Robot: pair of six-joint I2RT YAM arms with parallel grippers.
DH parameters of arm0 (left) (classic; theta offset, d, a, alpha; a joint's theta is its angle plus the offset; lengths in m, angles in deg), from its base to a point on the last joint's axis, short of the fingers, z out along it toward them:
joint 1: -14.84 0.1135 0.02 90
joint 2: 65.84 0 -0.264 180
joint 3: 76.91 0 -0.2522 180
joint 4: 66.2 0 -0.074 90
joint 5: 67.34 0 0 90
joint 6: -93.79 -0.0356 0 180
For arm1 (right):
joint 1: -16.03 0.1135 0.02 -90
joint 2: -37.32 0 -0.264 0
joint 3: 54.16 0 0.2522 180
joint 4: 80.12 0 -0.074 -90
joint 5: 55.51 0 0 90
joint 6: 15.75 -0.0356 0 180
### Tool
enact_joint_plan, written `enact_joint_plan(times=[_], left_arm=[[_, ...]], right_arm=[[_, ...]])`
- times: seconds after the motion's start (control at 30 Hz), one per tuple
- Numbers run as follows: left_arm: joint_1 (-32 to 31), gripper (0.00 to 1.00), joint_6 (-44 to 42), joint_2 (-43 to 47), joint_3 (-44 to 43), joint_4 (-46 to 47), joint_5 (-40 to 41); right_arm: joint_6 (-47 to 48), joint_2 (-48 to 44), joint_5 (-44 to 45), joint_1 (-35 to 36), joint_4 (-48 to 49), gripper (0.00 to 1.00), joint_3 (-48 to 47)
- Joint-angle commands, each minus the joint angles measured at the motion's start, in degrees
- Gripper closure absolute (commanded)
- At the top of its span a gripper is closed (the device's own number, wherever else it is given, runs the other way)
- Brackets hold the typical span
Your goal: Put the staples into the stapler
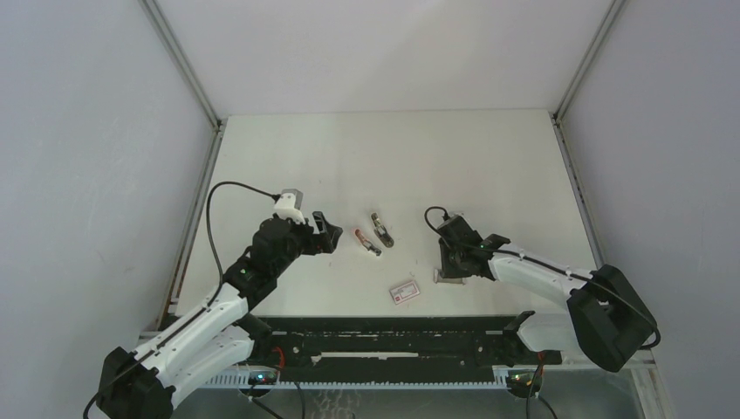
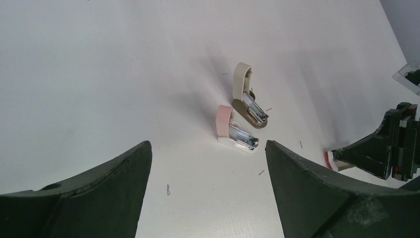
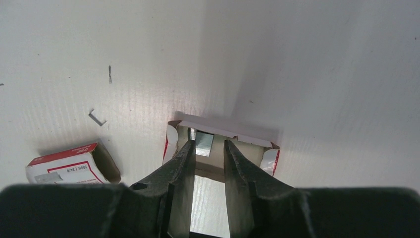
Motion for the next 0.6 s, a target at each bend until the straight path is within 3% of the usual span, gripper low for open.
enact_joint_plan(times=[0.0,0.57], left_arm=[[0.6,0.12,0.3,1.2,1.3,1.5,-0.8],[0.9,0.12,0.1,1.6,2.0,1.5,-1.0]], right_arm=[[-1.6,0.9,2.1,0.6,2.0,0.74,-1.2],[-2.7,3.8,2.6,1.6,2.2,0.76,-2.8]])
